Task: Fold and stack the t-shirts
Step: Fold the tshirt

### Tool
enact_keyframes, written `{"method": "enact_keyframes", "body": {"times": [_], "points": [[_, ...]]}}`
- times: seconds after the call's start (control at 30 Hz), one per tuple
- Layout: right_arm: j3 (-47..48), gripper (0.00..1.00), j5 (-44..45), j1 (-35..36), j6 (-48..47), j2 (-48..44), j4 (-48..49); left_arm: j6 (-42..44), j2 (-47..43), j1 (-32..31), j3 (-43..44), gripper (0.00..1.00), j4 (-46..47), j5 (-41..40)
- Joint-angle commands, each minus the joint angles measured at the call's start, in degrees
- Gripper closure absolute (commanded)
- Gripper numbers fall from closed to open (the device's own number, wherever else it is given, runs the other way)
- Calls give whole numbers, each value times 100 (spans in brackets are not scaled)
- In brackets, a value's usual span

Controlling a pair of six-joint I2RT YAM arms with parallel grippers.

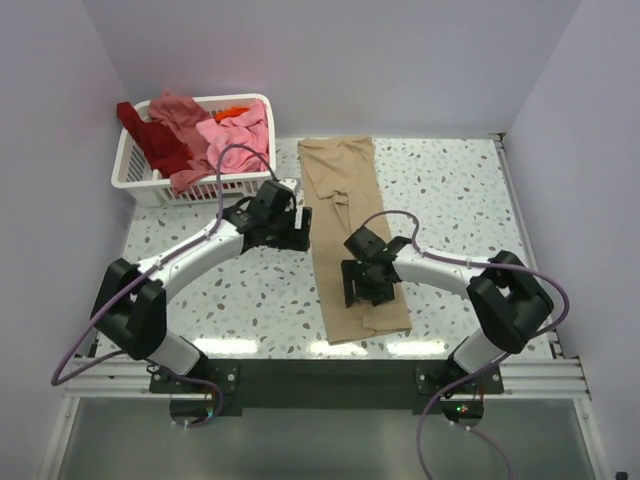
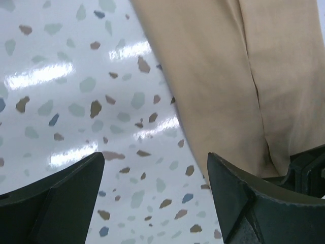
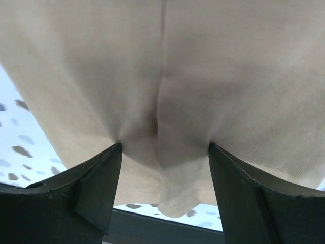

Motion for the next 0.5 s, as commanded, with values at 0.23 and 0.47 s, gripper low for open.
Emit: {"method": "enact_keyframes", "body": {"times": [0.23,0.47], "points": [[1053,27,277,1341,1152,667,-25,-43,-1777,-129,-1701,12,-209,-9],[564,26,874,1429,1626,-631,-763,-895,-2333,-980,-2421,12,-183,-193]]}}
